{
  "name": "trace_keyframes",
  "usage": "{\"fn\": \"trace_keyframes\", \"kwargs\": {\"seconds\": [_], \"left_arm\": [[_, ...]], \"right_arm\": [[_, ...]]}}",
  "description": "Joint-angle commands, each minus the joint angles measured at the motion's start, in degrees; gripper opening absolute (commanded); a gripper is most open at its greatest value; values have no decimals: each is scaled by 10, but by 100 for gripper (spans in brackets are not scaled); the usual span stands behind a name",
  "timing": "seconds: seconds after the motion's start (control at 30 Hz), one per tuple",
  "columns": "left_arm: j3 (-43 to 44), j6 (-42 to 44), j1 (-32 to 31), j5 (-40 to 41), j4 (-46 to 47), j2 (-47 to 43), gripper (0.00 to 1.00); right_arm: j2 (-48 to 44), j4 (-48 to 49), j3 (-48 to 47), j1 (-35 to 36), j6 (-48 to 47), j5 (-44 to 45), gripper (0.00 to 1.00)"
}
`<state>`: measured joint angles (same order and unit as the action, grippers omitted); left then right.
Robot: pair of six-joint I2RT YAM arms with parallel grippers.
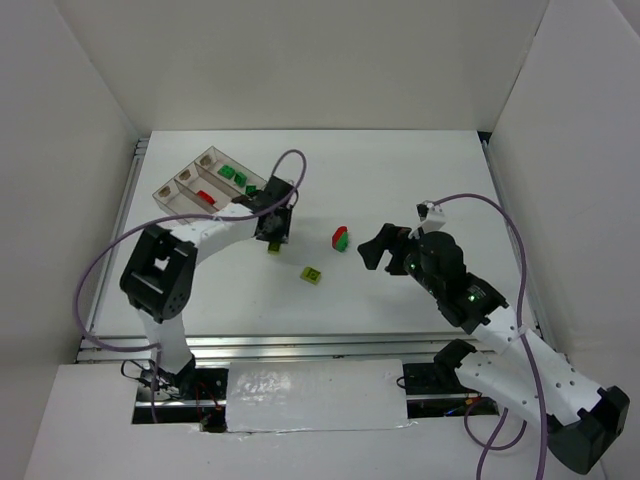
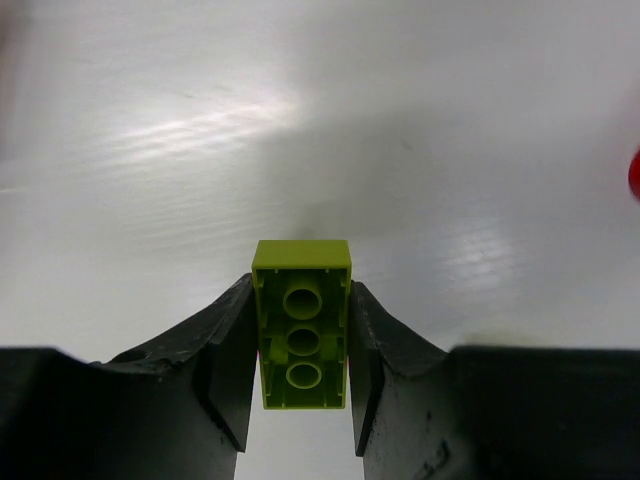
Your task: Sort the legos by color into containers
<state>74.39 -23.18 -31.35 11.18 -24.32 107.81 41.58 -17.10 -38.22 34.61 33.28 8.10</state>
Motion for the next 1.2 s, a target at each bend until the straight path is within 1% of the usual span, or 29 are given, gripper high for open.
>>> {"fn": "trace_keyframes", "kwargs": {"seconds": [0.0,0.03,0.1,0.13,0.2,0.23,0.3,0.37,0.43,0.5,0.53,0.57,0.6,0.63,0.67,0.73,0.77,0.8,0.87,0.93,1.03,1.07,1.1,1.13,1.17], "left_arm": [[2,-55,49,107,-7,-128,0],[-6,-91,74,133,-20,-150,0],[-12,-122,114,160,-32,-198,0],[-13,-146,162,162,-43,-209,0],[-8,-163,207,162,-52,-218,1],[1,-174,238,173,-56,-215,4],[27,-175,273,168,-64,-194,11],[44,-169,290,144,-56,-174,11],[69,-169,311,130,-55,-143,14],[73,-170,312,110,-43,-119,20],[80,-168,341,99,-37,-111,23],[81,-169,347,83,-29,-104,28],[84,-172,356,78,-28,-91,30],[85,-174,359,76,-28,-85,35],[82,-181,362,79,-28,-76,48],[77,-186,365,82,-25,-72,65],[75,-187,364,83,-22,-72,77],[71,-193,364,85,-22,-73,82],[63,-193,364,82,-18,-83,99],[62,-188,361,76,-9,-94,100],[68,-168,340,71,-9,-119,100],[65,-144,320,62,-7,-138,100],[56,-129,301,29,4,-152,99],[43,-110,279,7,39,-180,99],[23,-74,230,-17,53,-189,100]], "right_arm": [[3,30,2,-2,-10,-7,100],[4,35,5,-2,-10,-6,100],[12,40,7,-2,-14,-10,100],[15,46,9,-2,-14,-16,100],[29,57,10,-2,-15,-26,100],[32,60,10,-2,-14,-36,100],[43,66,10,-2,-12,-43,100],[49,71,10,-2,-12,-56,100],[53,76,10,-2,-12,-65,100],[59,78,9,-1,-13,-72,100],[61,79,9,-1,-14,-75,100],[64,80,8,-1,-15,-77,100],[66,81,8,-1,-15,-78,100],[68,82,8,-1,-15,-78,100],[69,85,8,0,-15,-77,100],[68,89,12,-1,-15,-89,99],[67,93,13,-1,-15,-92,99],[65,97,14,-1,-15,-93,99],[65,98,14,-1,-17,-96,99],[68,98,12,0,-19,-97,99],[69,96,10,1,-19,-93,99],[68,95,10,1,-18,-92,99],[62,94,11,0,-19,-86,99],[59,93,13,-1,-21,-83,99],[52,88,11,-1,-21,-72,100]]}}
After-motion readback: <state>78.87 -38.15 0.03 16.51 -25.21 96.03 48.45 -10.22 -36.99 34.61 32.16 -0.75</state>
